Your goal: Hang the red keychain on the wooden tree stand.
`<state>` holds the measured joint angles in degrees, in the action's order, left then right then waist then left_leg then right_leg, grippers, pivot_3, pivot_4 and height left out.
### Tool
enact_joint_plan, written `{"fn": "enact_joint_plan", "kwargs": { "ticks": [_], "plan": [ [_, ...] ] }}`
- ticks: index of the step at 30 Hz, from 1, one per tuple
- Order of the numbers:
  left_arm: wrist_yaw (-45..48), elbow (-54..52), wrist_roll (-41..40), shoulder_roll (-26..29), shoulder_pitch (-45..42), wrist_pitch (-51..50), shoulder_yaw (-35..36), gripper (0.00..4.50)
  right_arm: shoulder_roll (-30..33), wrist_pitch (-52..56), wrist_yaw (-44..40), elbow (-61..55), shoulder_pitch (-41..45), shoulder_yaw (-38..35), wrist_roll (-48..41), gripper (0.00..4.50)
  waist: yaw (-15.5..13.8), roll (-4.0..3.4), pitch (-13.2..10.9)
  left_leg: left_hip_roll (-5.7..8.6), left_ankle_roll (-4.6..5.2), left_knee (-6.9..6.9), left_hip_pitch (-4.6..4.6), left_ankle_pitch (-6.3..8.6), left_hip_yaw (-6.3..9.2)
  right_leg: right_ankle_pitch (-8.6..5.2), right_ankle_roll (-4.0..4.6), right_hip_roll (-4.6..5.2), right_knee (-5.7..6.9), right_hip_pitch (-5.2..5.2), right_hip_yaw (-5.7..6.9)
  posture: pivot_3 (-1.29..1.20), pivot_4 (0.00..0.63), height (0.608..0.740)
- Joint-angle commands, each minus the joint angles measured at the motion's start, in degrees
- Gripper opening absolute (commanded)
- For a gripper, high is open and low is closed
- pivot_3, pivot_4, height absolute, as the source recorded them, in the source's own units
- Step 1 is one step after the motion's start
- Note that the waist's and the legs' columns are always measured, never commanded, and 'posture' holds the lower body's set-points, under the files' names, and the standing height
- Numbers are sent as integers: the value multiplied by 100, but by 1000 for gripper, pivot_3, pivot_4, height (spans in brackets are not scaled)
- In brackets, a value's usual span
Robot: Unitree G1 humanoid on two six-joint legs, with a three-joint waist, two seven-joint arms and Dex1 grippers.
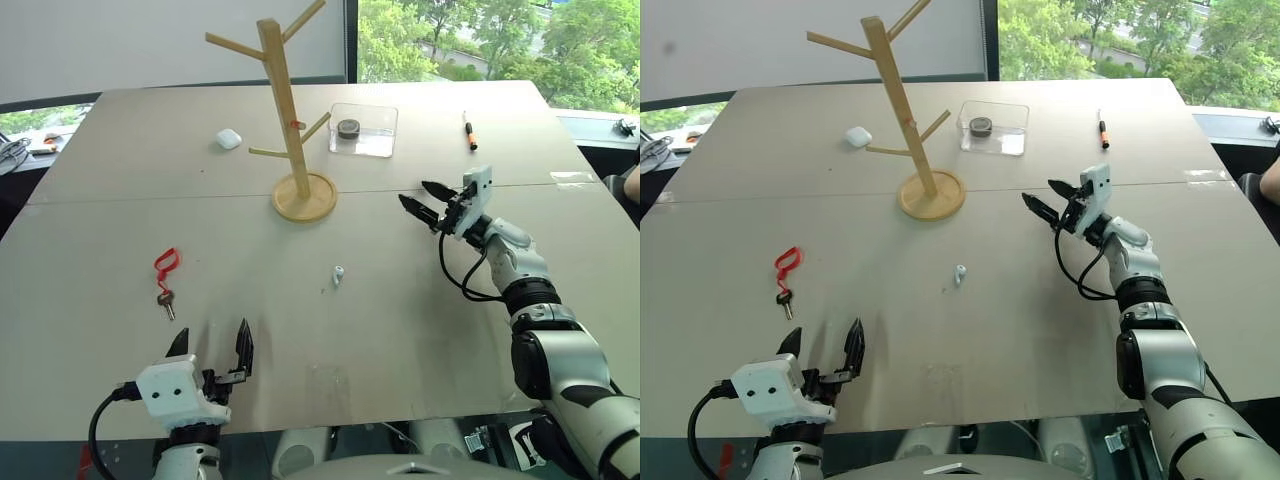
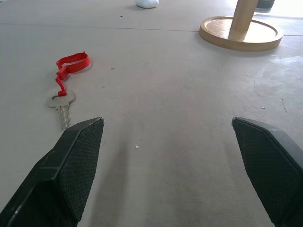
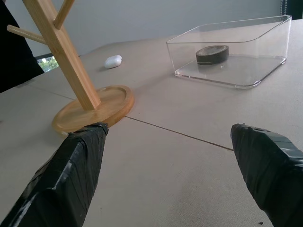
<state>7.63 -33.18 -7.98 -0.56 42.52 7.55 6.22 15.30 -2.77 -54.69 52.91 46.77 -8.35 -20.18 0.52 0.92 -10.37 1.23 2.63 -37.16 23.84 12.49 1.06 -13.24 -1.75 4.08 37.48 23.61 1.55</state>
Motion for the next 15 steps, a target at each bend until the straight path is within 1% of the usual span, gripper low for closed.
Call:
{"fn": "enact_joint_plan", "kwargs": {
  "ticks": [1, 4, 7, 9, 15],
  "plan": [
    [-86, -280, 71, 19, -69, -93, -57, 4500, 28, -137, -61, -98, 130, -106, -6, 4439, 0, 0, 0, 0, 0, 0, 0, 0, 0, 0, 0, 0, 0, 0, 0, 0, 150, 740],
    [-124, -287, 145, 55, -300, -291, -189, 4500, 50, -140, -56, -207, 37, -104, -10, 4439, -9, -1, -1, 1, 0, -1, 1, 0, 3, 0, -1, -2, 0, -1, 4, 0, 150, 740],
    [-132, -320, 145, 90, -321, -356, -214, 4500, 58, -141, -54, -213, 27, -107, -10, 4439, 5, -1, -1, 1, 1, -1, 1, 0, -4, 1, -2, -3, 1, -1, 4, 0, 150, 740],
    [-135, -345, 118, 117, -318, -387, -202, 4500, 62, -145, -52, -212, 25, -111, -12, 4439, 11, -1, -1, 0, 3, 0, 1, 2, -5, 13, -21, -3, 0, 2, 3, 0, 150, 740],
    [-112, -420, 34, 204, -341, -442, -170, 4500, 58, -148, -58, -219, 23, -120, 1, 4439, 10, -1, -1, 0, 3, 0, 1, 2, -5, 12, -21, -1, 0, 3, 2, 0, 150, 740]
  ]
}}
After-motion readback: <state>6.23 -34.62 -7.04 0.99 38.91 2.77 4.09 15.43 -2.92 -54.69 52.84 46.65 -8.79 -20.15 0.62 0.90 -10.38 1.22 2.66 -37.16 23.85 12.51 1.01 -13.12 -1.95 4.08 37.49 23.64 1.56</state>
